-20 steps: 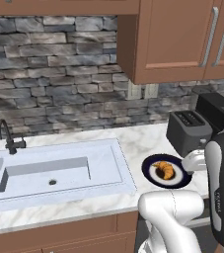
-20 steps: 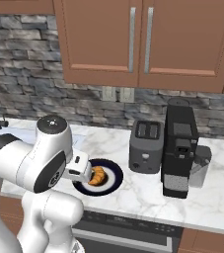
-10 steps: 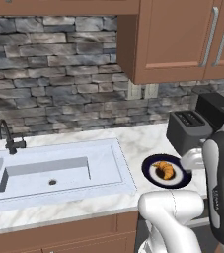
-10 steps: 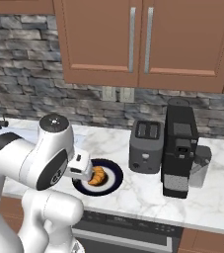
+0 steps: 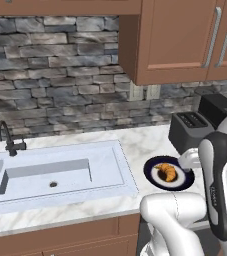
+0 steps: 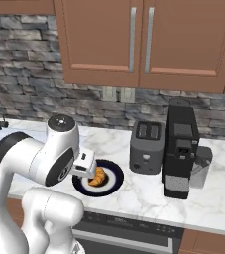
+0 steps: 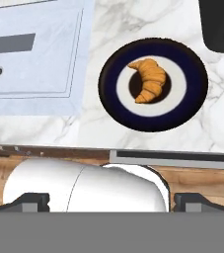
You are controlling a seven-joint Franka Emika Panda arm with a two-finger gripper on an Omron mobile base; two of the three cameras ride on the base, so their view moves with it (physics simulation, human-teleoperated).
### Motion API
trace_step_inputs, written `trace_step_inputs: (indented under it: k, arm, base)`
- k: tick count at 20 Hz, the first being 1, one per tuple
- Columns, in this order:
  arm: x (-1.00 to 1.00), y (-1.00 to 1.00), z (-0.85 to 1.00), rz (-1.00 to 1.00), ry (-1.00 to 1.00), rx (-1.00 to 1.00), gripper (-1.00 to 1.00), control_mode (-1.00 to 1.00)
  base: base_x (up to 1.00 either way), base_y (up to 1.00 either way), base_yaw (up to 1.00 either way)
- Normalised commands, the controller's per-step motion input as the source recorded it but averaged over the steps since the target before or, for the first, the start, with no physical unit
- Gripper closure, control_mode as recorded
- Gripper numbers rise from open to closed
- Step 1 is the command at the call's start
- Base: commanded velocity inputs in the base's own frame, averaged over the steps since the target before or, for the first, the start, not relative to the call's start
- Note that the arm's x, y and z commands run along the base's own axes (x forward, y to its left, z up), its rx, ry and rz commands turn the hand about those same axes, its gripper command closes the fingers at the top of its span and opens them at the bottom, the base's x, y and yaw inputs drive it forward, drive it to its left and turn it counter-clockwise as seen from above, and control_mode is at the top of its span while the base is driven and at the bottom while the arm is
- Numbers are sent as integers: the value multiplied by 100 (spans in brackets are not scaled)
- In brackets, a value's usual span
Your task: Pick the croissant and place it on the pan. Then turn on the stove to warm the croissant.
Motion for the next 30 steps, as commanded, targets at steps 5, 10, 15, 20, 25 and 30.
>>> trace_step_inputs:
  k: [5,10,15,20,25,30]
  arm:
    - [25,-5,-9,0,3,0,-100,-100]
    - [28,-1,-12,0,1,0,-100,-100]
    - [29,-1,-28,0,0,0,-100,-100]
    - [15,-10,-45,0,-4,0,-100,-100]
    - [18,-11,-35,0,-4,0,-100,-100]
    - [33,-2,-13,0,0,0,-100,-100]
  base:
    - [0,0,0]
    - [0,0,0]
    - [0,0,0]
    - [0,0,0]
    - [0,0,0]
    - [0,0,0]
